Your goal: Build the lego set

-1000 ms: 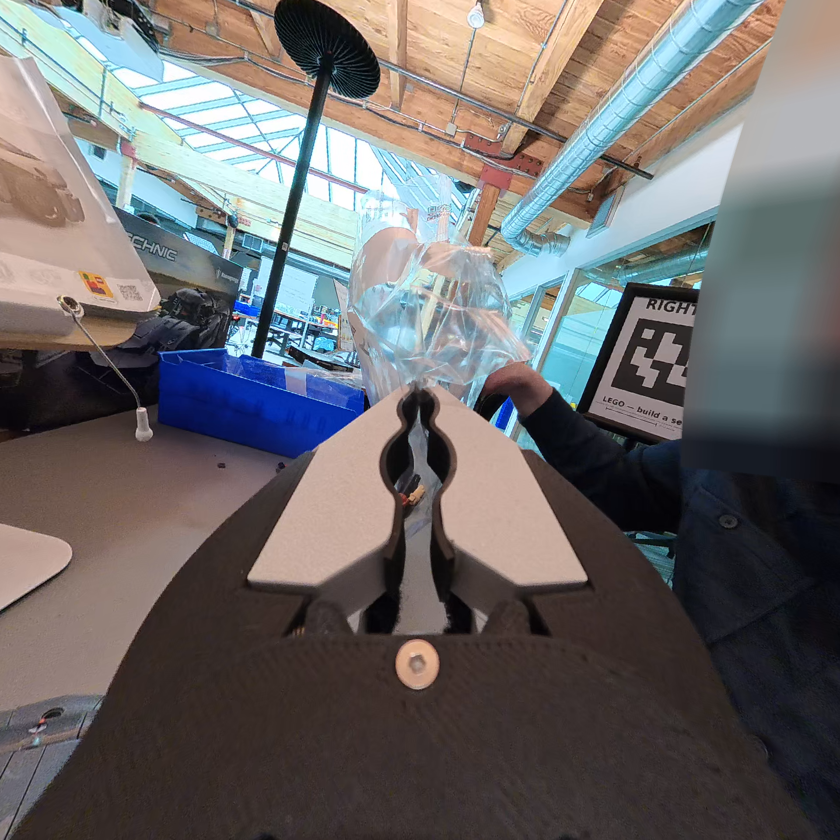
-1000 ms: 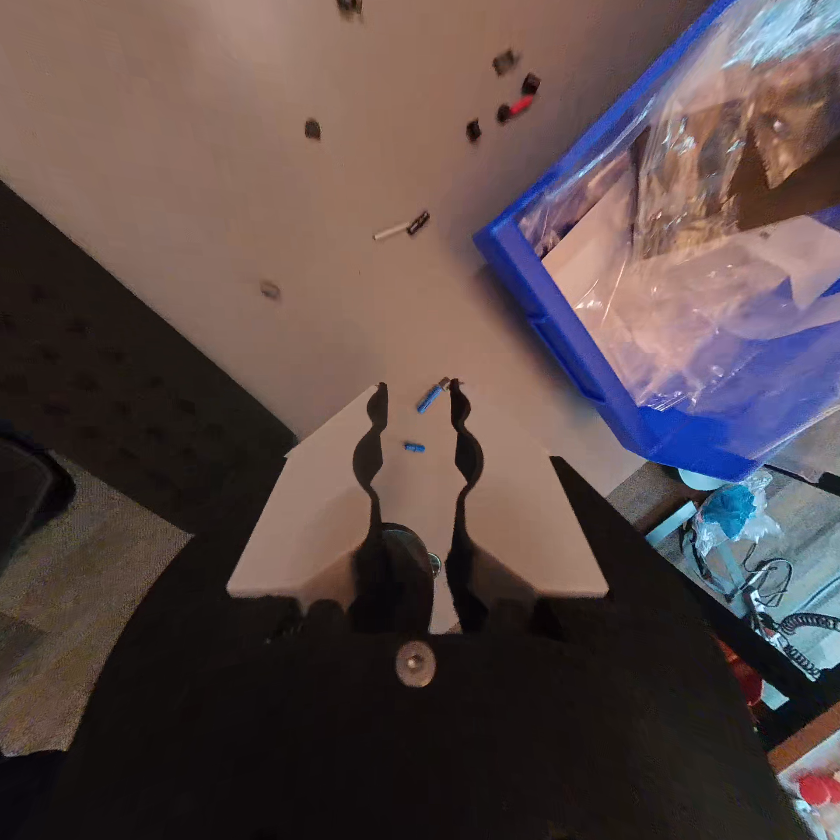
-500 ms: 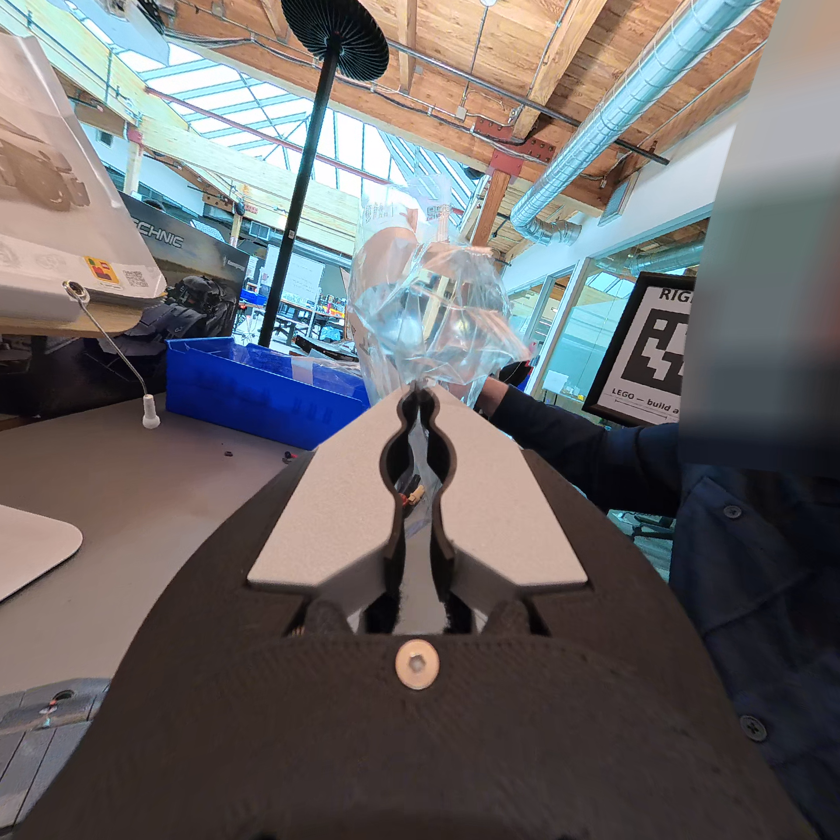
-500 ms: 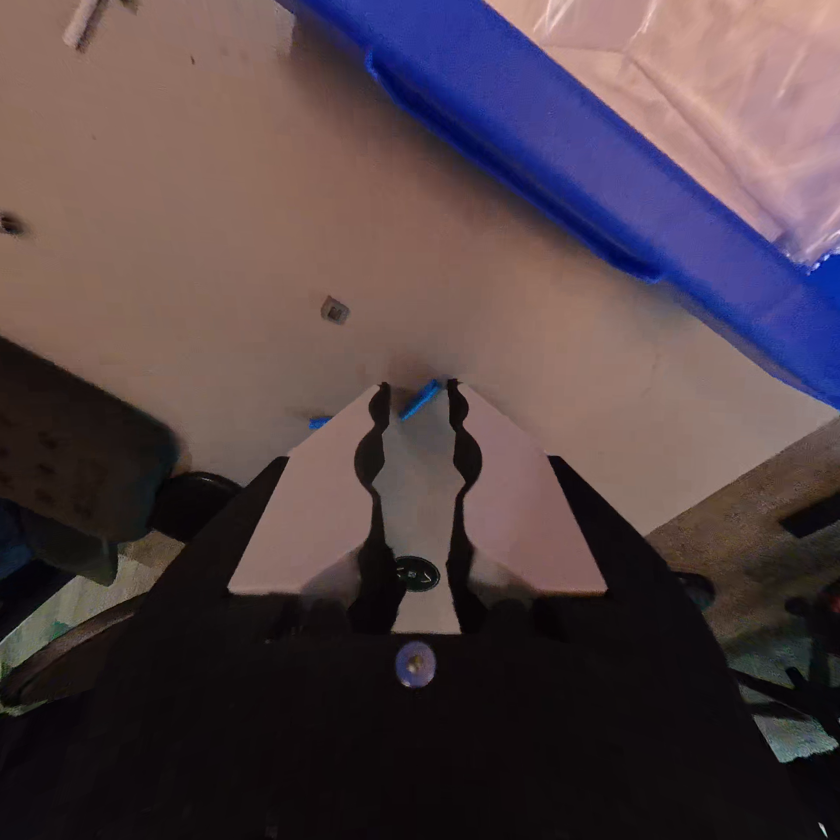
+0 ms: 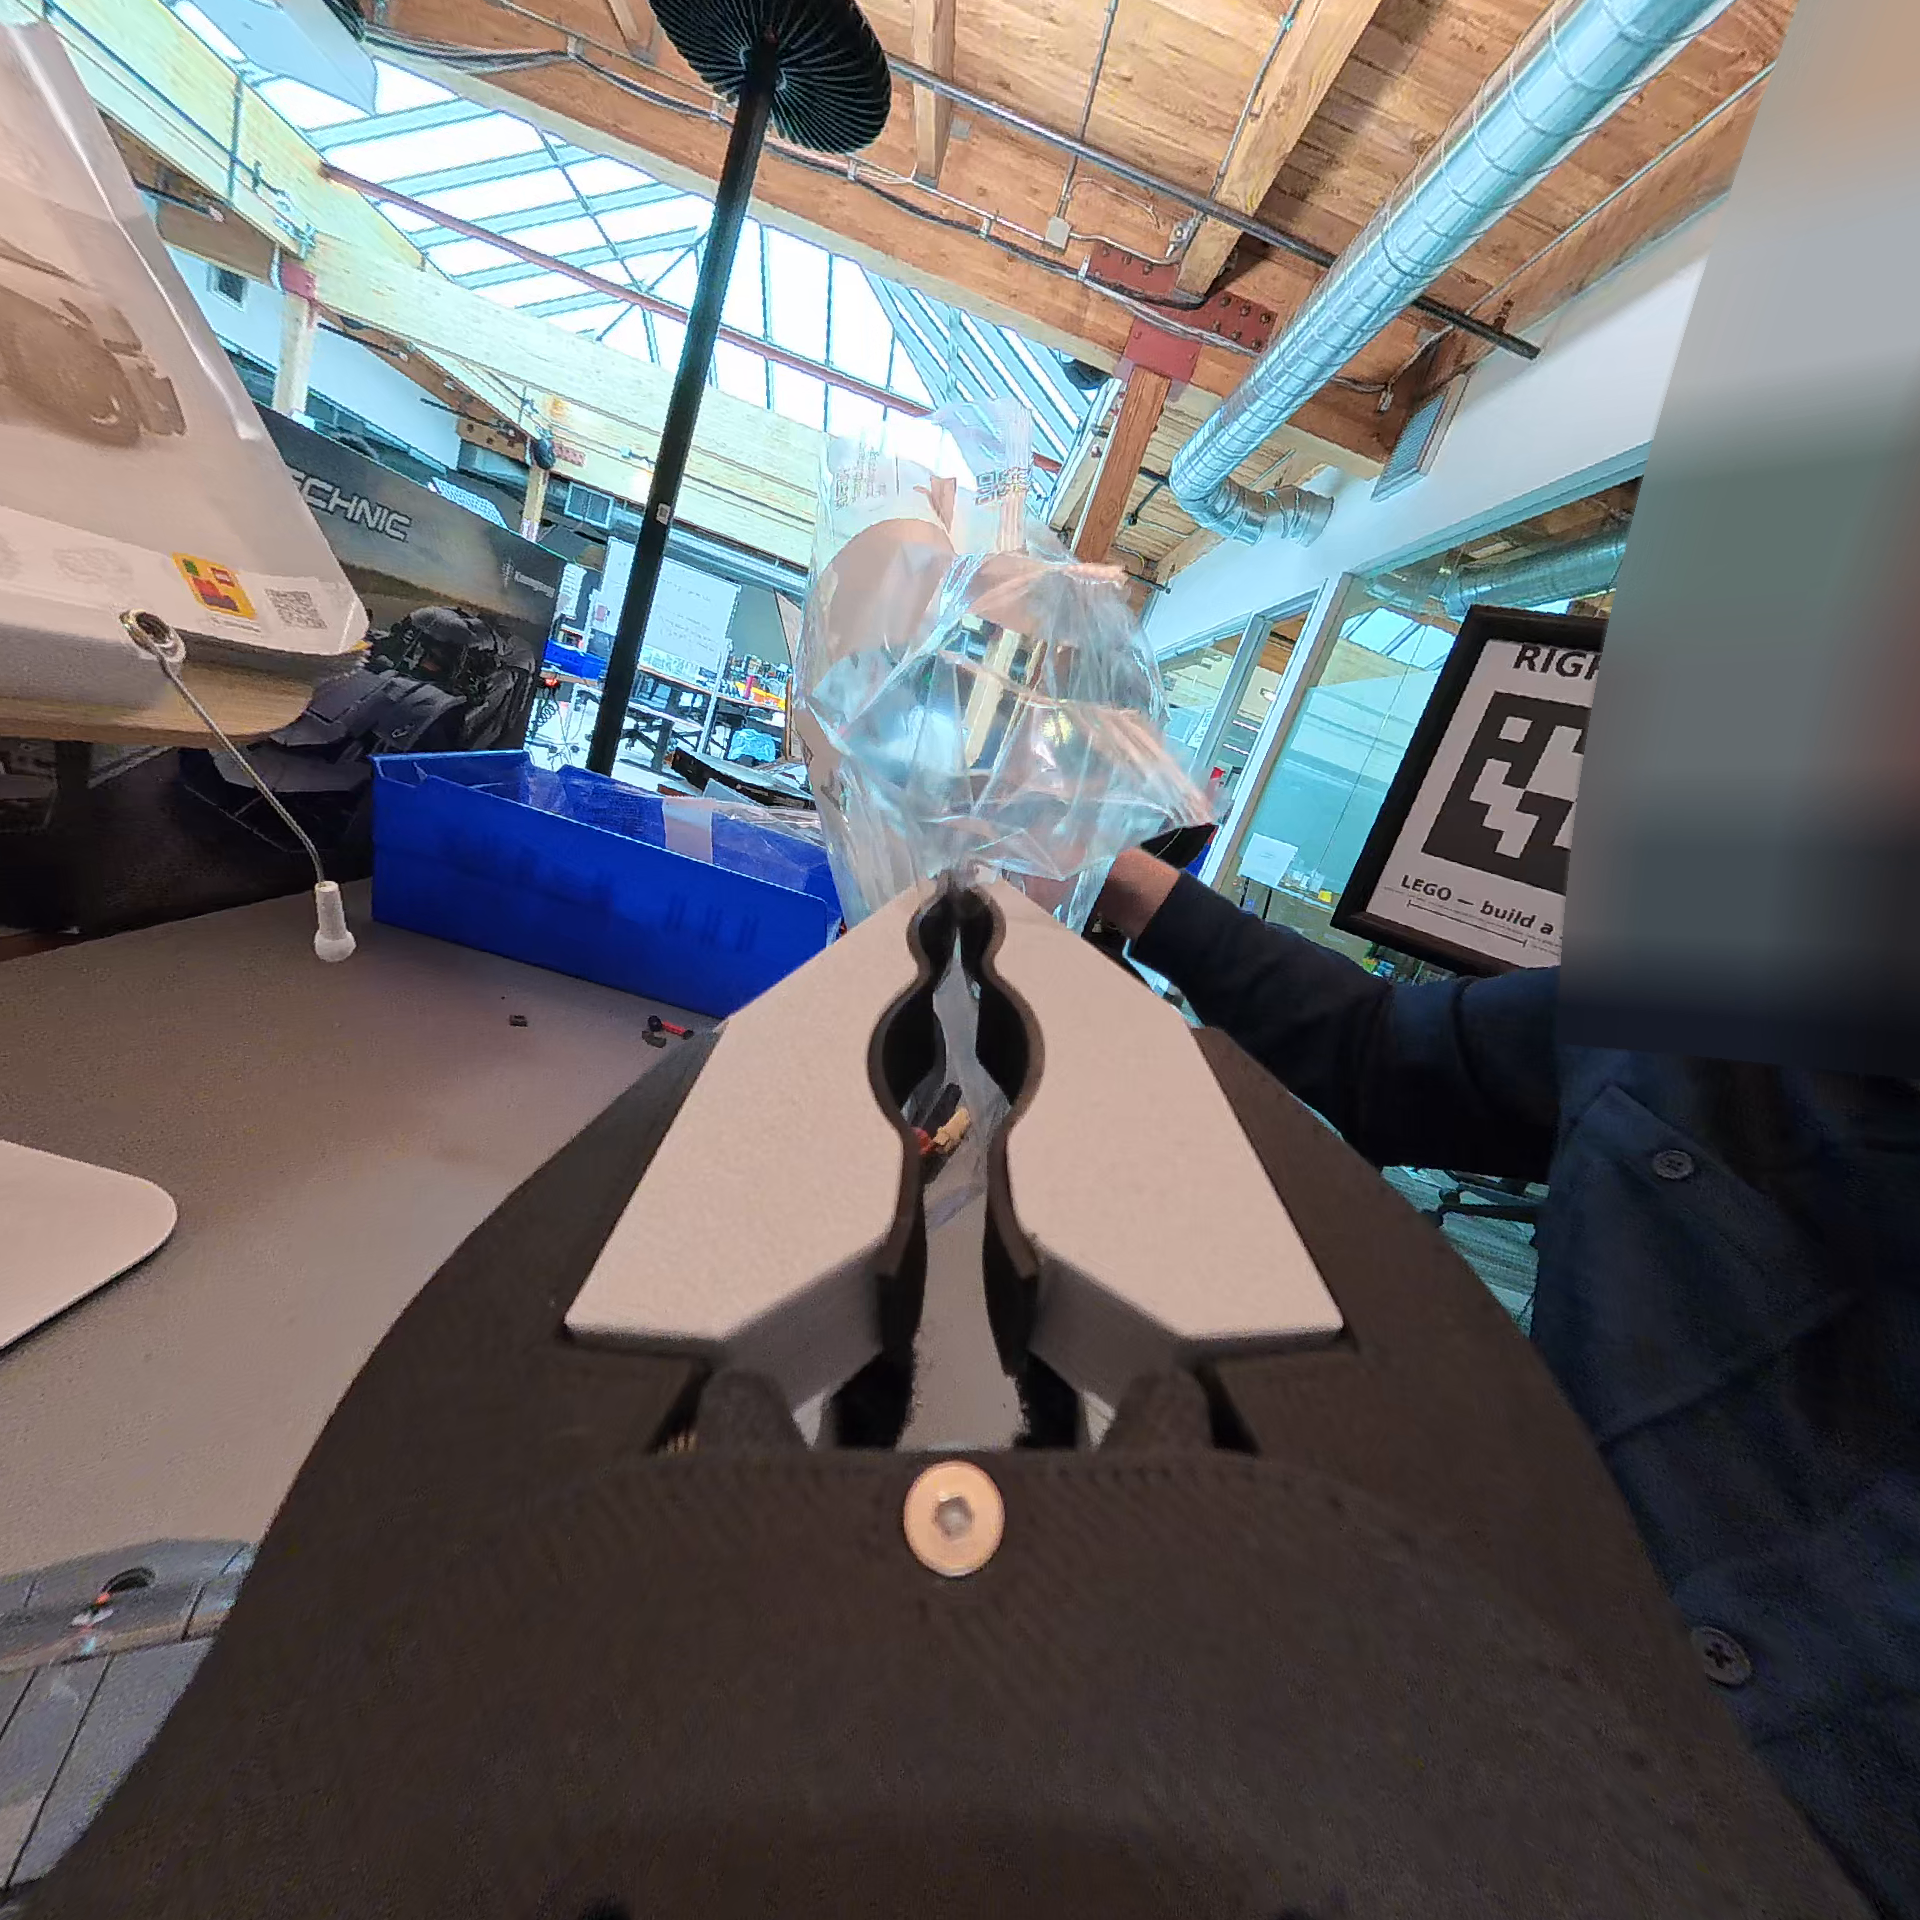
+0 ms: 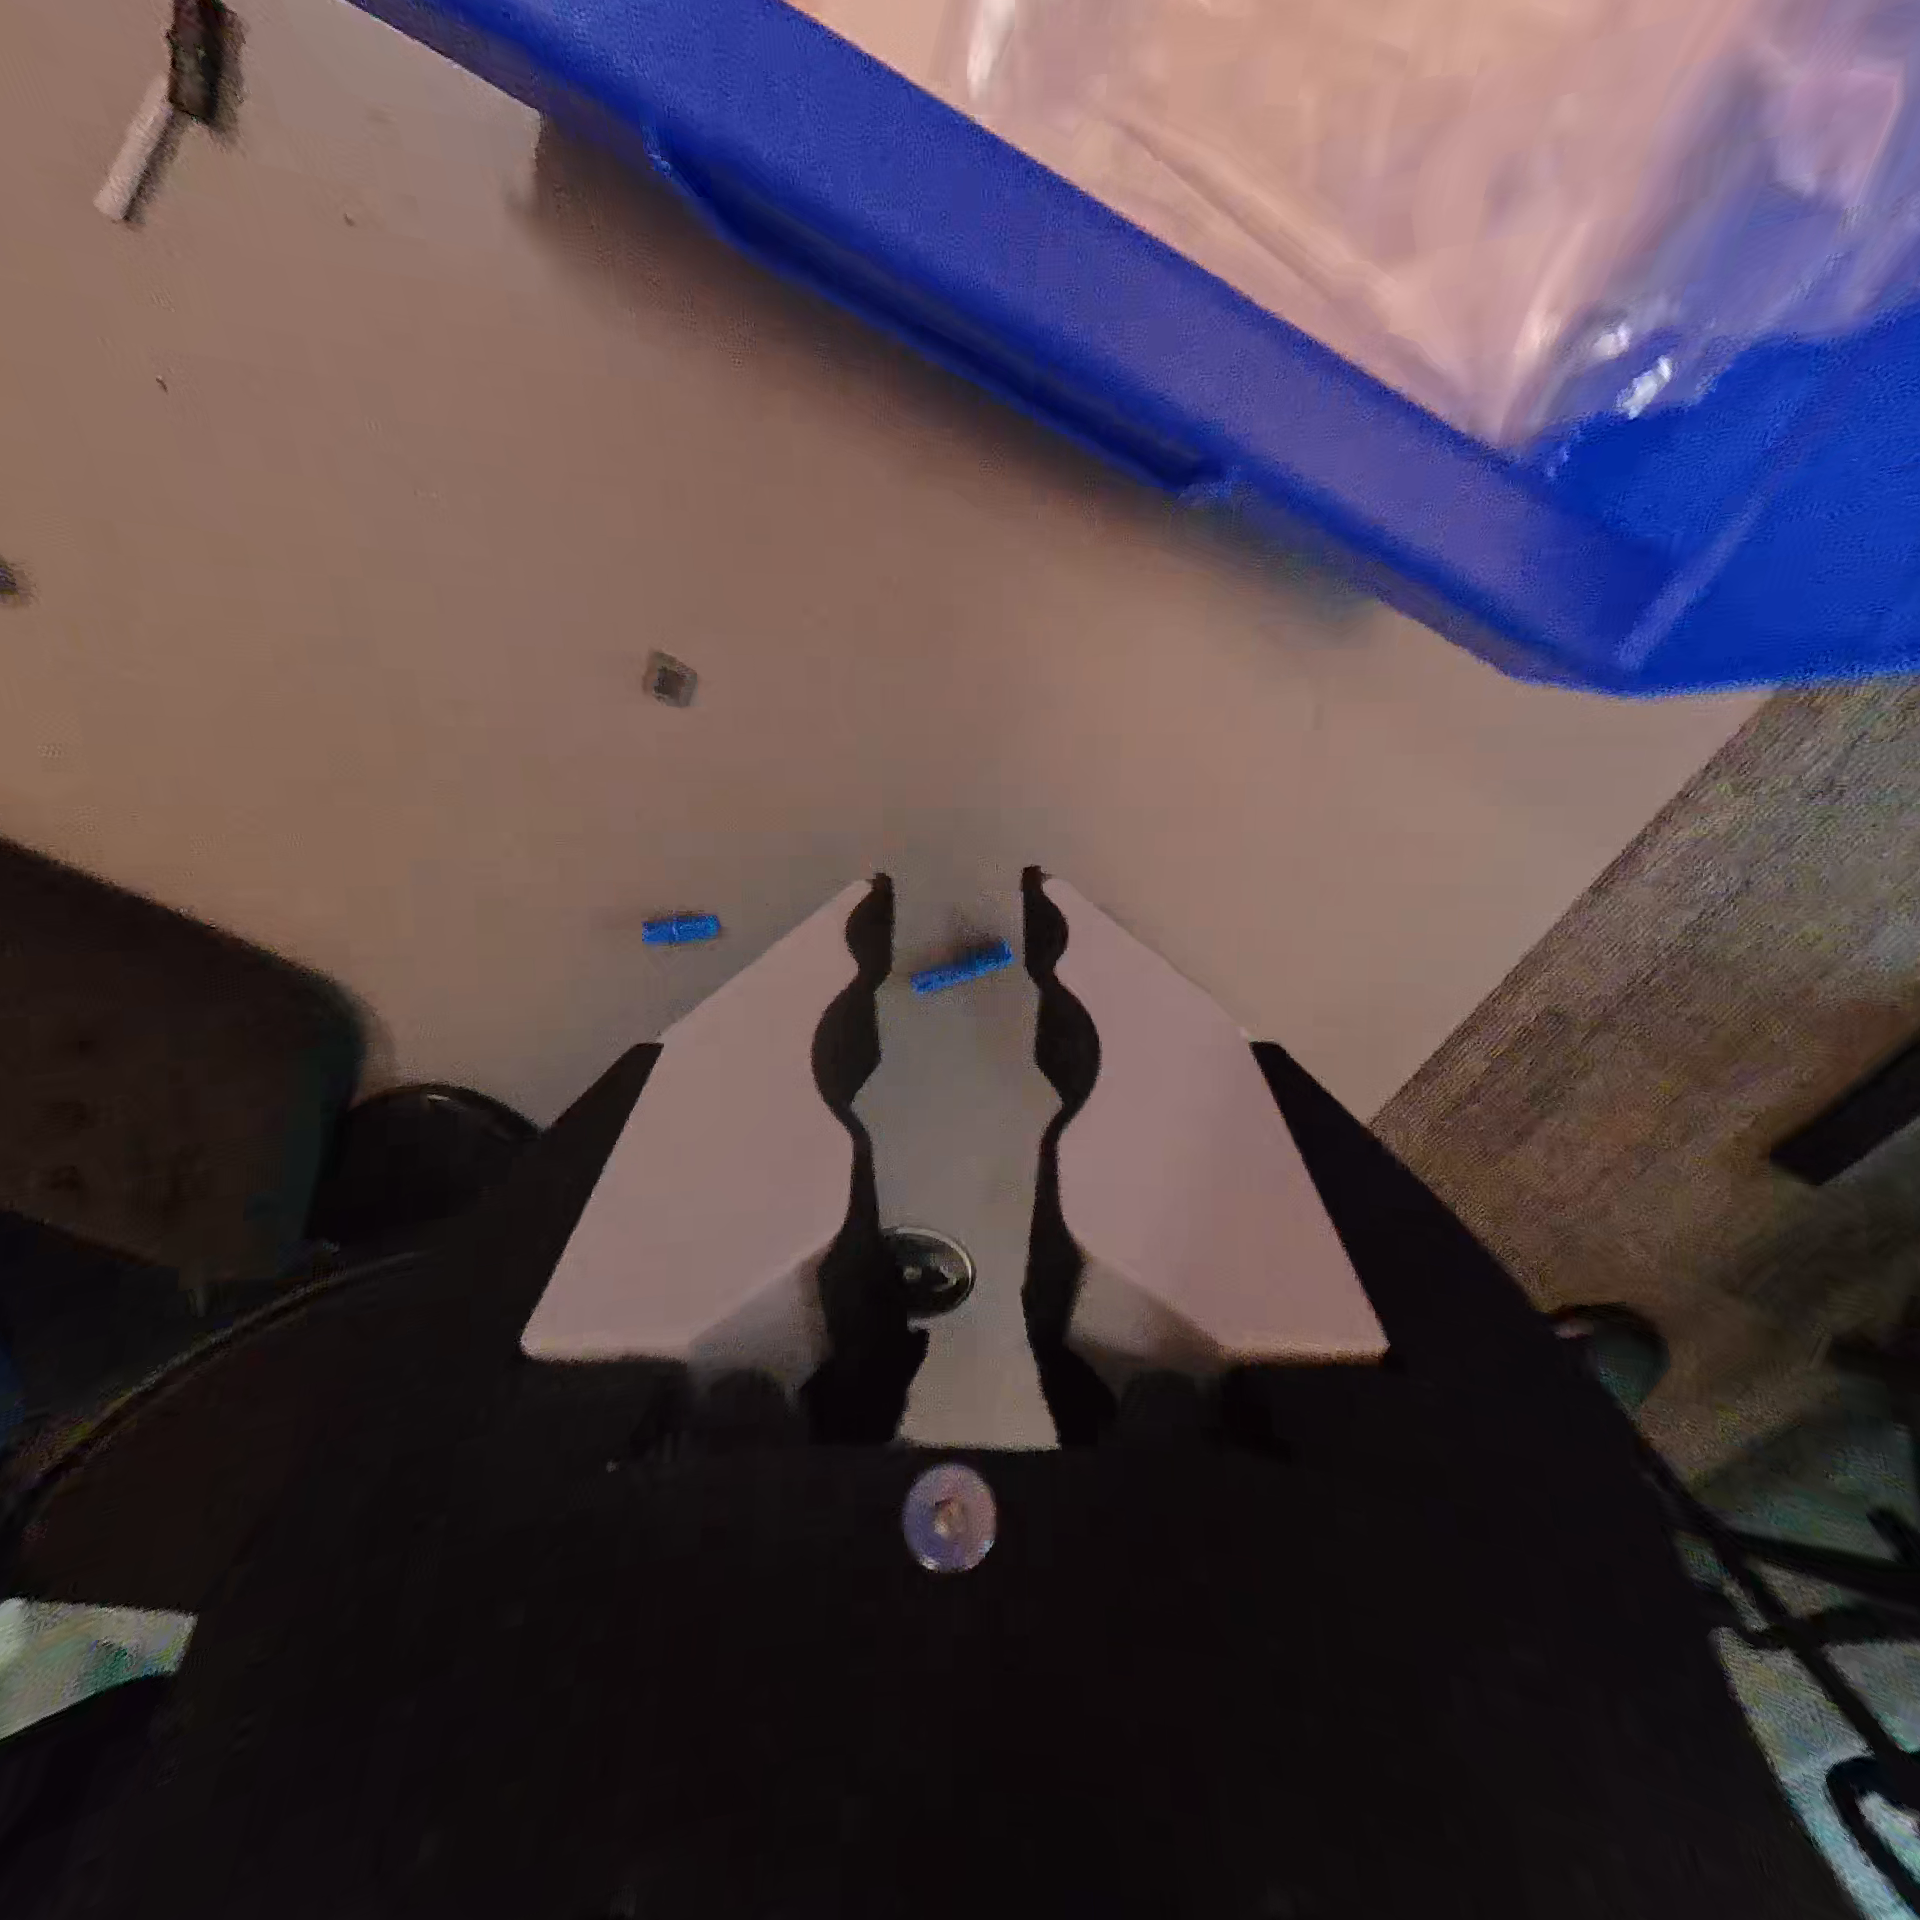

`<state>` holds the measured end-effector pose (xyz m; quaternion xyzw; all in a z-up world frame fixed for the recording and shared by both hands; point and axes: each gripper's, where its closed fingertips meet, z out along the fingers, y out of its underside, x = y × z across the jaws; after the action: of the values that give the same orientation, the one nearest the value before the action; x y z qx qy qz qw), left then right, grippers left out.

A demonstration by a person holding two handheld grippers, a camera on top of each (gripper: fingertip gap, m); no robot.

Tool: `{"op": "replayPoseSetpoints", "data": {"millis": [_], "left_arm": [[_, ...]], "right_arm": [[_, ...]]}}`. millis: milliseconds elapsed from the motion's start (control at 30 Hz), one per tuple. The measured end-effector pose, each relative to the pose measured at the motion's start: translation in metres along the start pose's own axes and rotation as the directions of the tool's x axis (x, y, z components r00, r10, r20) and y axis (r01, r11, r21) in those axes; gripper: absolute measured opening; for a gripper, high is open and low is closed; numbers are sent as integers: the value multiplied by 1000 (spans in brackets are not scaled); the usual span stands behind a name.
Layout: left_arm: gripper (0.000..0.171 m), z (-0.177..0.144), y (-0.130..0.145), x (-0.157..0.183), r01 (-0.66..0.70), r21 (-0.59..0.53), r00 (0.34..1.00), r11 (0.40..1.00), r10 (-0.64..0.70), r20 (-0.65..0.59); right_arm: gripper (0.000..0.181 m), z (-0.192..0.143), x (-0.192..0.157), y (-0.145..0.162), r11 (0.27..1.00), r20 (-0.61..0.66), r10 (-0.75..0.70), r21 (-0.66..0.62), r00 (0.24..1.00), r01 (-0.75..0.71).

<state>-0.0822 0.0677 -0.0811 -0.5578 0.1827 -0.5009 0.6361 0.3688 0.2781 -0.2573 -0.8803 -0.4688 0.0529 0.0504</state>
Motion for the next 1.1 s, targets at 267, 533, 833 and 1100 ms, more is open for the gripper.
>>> {"op": "replayPoseSetpoints", "data": {"millis": [267,533,833,1100], "left_arm": [[0,1,-4,4,-8,10,1000,1000,9,-11],[0,-2,-4,1,-6,13,1000,1000,6,0],[0,15,16,1,26,-53,999,998,-27,-24],[0,37,41,7,52,-125,995,991,-62,-78]], "right_arm": [[28,15,2,40,973,79,220,-90,972,-213],[2,19,12,40,978,-7,177,-110,984,-177],[2,-61,-81,-70,927,42,-170,346,985,145],[2,-163,-260,-176,586,32,-604,695,796,417]]}}
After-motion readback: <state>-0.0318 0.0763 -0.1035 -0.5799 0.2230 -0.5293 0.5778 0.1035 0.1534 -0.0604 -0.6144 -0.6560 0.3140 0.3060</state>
